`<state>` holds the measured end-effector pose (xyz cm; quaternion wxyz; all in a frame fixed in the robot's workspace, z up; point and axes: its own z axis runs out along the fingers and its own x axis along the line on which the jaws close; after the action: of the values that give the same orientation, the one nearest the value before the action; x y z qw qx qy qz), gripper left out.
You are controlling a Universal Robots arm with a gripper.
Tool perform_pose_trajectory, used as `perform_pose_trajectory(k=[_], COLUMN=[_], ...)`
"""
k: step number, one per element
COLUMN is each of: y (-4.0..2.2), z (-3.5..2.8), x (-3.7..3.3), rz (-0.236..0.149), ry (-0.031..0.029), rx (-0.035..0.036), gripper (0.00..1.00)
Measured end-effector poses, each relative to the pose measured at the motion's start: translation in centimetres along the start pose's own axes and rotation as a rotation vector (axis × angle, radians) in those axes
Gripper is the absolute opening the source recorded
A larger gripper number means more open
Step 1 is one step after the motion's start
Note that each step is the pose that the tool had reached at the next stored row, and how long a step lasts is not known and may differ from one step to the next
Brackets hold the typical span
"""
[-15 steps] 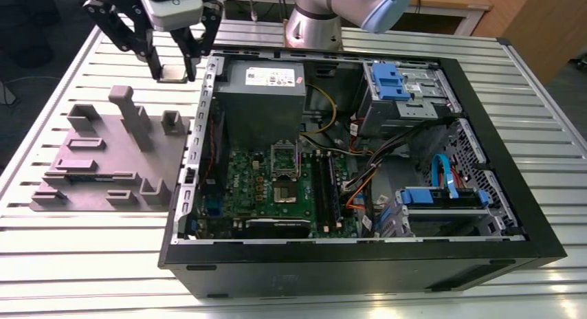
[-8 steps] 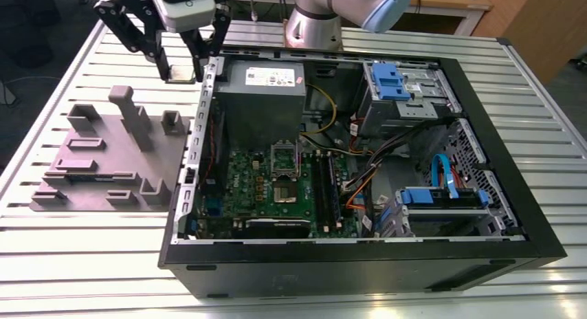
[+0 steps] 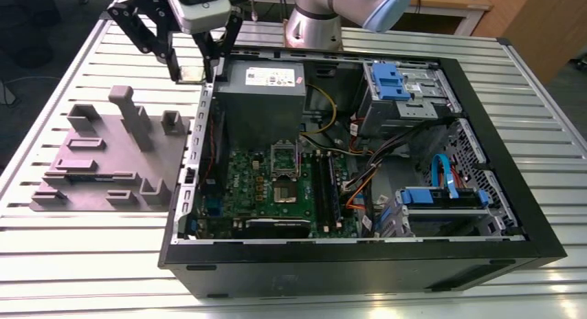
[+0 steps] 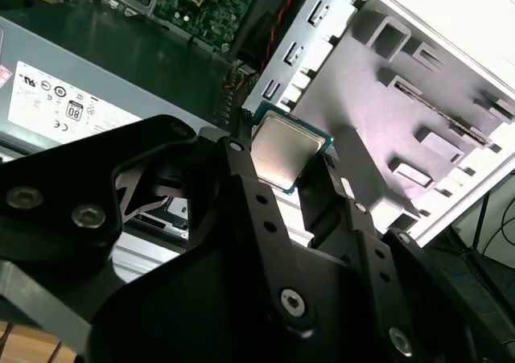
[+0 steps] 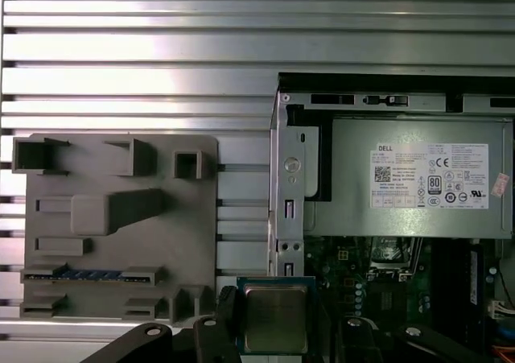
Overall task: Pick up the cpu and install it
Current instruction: 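Pick up the cpu and move it towards the insertion slot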
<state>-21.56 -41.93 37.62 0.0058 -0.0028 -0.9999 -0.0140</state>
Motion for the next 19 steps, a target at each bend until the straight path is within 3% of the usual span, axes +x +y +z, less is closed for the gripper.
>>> perform_pose_trajectory(k=[9,19], y=[0.0,0.01], z=[0.02,0.03], x=[-0.96,-2.47], rz=[0.0,0.0], ry=[0.0,0.0], rx=[0.0,0.0], gripper=[0.47,0.47])
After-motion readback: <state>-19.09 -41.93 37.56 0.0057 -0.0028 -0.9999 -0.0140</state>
